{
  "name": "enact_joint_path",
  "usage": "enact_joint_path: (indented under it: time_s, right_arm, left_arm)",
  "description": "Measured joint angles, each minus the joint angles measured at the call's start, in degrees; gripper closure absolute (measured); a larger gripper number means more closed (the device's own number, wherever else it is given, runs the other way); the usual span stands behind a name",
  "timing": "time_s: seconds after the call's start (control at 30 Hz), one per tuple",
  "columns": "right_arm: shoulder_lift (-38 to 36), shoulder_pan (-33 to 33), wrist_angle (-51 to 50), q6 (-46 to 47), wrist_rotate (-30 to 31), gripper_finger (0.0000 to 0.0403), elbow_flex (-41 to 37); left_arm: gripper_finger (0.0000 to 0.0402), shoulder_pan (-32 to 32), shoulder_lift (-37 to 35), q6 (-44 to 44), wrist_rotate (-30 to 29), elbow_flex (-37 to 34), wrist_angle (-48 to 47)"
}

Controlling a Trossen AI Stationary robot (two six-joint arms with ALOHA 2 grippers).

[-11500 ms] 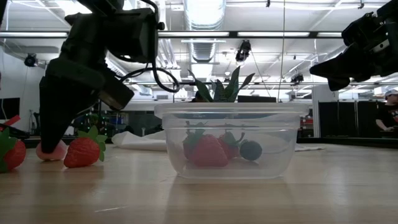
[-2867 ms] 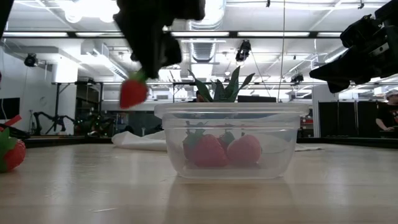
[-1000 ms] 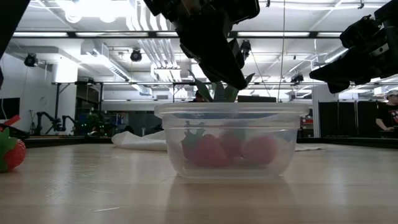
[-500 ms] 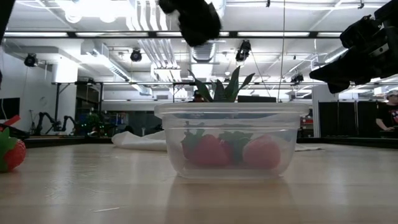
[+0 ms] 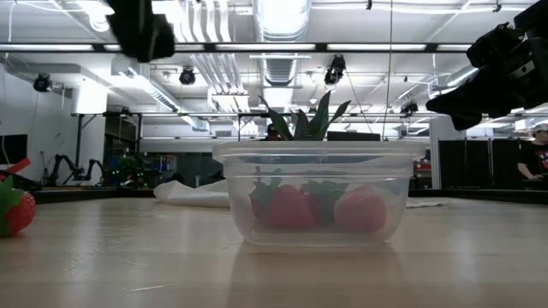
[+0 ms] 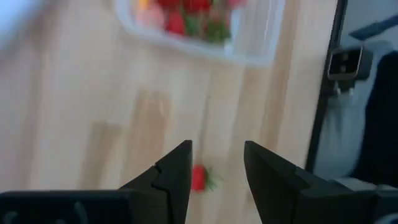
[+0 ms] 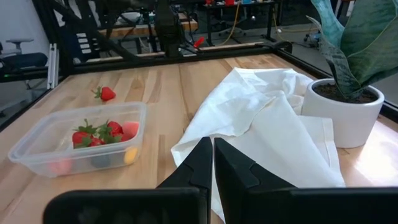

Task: Pick and placing Produce into tupperware
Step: Put the red strawberry into the transparent bin

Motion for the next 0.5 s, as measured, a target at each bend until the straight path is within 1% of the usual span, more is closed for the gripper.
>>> enact_joint_path:
  time_s: [0.1, 0.23, 0.37, 0.5]
  right_arm:
    - [-0.08, 0.00, 0.00, 0.00, 0.00, 0.0394, 0.00]
    - [-0.02, 0.00, 0.00, -0.03, 0.00, 0.0394, 0.00]
    - [-0.09, 0.00, 0.20, -0.35, 0.04, 0.0394, 0.00]
    - [-0.09, 0.01, 0.41, -1.57, 0.04, 0.0394, -0.02]
  left_arm:
    - [0.0271, -0.32, -0.29, -3.44, 2.49, -4.00, 1.34]
    - [0.0271, -1.40, 1.34, -13.37, 5.03, -6.86, 1.46]
    - [0.0271, -3.10, 3.41, -20.12, 11.21, -7.23, 1.57]
    - [0.0271, -3.70, 4.66, -26.06, 12.96, -7.34, 1.85]
